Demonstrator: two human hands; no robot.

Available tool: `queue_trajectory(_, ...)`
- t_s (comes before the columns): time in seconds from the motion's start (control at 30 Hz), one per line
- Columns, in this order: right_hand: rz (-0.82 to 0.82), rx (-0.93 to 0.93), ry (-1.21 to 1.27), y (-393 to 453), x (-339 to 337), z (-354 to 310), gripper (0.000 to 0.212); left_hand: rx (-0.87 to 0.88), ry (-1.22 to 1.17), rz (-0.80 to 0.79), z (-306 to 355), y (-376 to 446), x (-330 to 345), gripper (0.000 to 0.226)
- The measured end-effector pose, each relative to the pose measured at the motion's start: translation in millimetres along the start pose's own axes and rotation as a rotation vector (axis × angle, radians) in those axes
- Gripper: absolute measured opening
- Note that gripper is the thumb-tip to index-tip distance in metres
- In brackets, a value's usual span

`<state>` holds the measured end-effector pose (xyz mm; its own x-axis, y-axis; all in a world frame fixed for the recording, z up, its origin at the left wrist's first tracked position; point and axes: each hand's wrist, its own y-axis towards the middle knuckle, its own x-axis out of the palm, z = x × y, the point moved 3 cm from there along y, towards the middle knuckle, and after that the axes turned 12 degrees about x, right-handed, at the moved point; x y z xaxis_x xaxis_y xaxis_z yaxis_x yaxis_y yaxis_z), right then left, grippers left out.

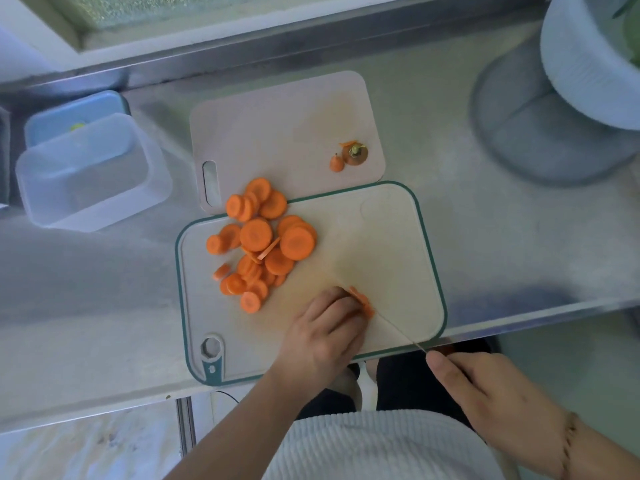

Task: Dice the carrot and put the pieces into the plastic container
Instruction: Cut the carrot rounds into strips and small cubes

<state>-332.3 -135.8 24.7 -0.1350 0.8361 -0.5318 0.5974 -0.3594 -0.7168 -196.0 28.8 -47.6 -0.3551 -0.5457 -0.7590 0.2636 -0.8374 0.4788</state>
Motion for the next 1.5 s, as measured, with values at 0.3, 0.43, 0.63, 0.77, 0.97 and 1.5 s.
queue_trajectory(0.3, -0.008, 0.087, -0.101, -2.0, 6.6, 8.2, 0.076, -0.039, -0.023, 0.060, -0.8, 1.4, 2.3, 0.006)
queue_trajectory(0.43, -0.011, 0.045, -0.131, 14.5, 10.5, -6.0, 0.075, -0.016, -0.031, 0.054, -1.0, 3.0, 1.8, 0.007)
queue_trajectory(0.63, -0.024, 0.026, -0.048, 23.5, 2.5, -16.0, 0.062, -0.002, -0.015, 0.045, 0.4, 3.7, 0.0, 0.012)
queue_trajectory(0.77, -0.019, 0.042, -0.008, 4.8, -2.0, 1.0, 0.064, -0.017, -0.002, 0.044, -0.2, 1.8, 2.3, 0.004)
queue_trajectory(0.97, -0.056, 0.087, -0.059, 4.1, 0.8, 3.5, 0.071, -0.023, -0.017, 0.049, -1.0, 0.5, 1.9, 0.007)
queue_trajectory(1.5, -0.090, 0.056, -0.061, 1.9, -7.9, 1.9, 0.068, -0.015, 0.012, 0.073, -0.4, -5.8, 3.8, 0.016)
